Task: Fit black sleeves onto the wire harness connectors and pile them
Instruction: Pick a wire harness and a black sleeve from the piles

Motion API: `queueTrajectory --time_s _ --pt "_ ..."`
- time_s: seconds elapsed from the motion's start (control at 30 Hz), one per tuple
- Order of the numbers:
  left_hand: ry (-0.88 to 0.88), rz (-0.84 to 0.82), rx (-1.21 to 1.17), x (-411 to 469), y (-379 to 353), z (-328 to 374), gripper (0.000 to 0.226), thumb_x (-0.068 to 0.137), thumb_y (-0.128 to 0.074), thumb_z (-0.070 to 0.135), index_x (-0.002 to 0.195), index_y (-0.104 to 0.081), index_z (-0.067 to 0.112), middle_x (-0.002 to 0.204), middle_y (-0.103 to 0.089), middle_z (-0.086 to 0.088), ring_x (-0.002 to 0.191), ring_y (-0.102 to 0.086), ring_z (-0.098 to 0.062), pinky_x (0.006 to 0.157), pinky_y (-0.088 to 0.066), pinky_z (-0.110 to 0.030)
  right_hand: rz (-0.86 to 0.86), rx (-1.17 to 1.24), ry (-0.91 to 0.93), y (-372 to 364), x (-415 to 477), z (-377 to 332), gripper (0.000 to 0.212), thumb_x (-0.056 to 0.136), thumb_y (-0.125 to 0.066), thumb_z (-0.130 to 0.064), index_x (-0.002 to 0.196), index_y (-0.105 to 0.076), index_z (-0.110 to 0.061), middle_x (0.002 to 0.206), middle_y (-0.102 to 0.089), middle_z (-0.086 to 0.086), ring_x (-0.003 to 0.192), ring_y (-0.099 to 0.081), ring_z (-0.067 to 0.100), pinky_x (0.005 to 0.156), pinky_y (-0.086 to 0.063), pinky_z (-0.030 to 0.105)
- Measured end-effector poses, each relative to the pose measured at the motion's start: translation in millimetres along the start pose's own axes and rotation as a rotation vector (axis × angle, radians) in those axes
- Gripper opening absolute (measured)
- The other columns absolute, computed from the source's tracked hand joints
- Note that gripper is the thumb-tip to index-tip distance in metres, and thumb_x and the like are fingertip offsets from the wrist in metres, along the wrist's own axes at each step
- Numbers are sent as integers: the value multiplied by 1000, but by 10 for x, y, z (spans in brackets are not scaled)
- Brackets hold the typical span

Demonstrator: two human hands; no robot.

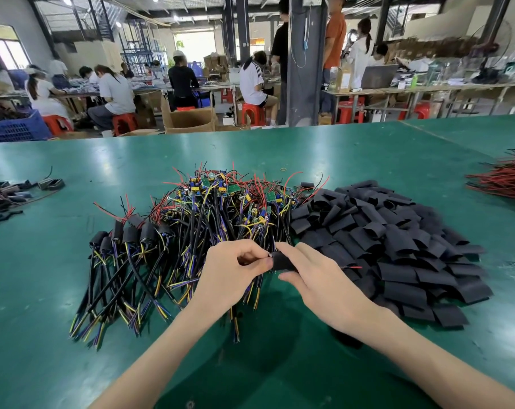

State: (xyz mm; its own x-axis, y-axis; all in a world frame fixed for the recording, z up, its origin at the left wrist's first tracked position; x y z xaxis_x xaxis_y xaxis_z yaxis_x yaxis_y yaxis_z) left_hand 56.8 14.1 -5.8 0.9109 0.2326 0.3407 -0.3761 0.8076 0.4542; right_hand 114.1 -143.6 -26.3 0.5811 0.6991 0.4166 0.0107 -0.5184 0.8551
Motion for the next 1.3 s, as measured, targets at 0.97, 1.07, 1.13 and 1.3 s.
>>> queueTrajectory --time_s 0.97,1.07,1.13,1.3 --pt "-118 217 91 34 152 83 19 76 -72 2 74 -71 21 67 -67 14 63 -59 4 65 -41 -4 38 -185 -87 54 27 75 37 86 -55 0 122 -49 -8 113 -48 6 104 -45 26 89 -39 35" --pt "-328 609 223 120 480 72 11 84 -67 7 90 -67 16 82 -67 8 72 -61 -4 75 -46 -11 285 -228 -146 164 41 109 51 81 -66 -7 129 -48 -1 128 -48 16 120 -43 34 103 -35 45" --pt "-309 815 285 205 779 -51 9 90 -60 12 99 -63 12 91 -66 -4 75 -63 -21 75 -52 -34 335 -250 -184 202 49 154 53 79 -66 -8 128 -48 1 131 -46 19 124 -40 37 106 -32 47" --pt "270 749 662 276 1255 -518 21 86 -51 3 106 -56 3 102 -60 -26 92 -55 -45 80 -43 -48 173 -291 -254 96 42 239 53 85 -61 -20 133 -44 -7 136 -40 12 132 -29 31 110 -23 42"
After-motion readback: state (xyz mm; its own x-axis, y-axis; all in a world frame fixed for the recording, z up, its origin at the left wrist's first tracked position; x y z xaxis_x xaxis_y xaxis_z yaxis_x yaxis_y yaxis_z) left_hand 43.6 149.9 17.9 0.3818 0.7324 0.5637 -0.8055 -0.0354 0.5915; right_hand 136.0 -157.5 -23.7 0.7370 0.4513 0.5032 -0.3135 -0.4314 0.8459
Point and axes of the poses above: each hand's wrist, its own x-axis towards the middle knuckle, its own y-axis out of the back of the hand, z = x × y, the point moved 1 cm from there along x, towards the middle knuckle
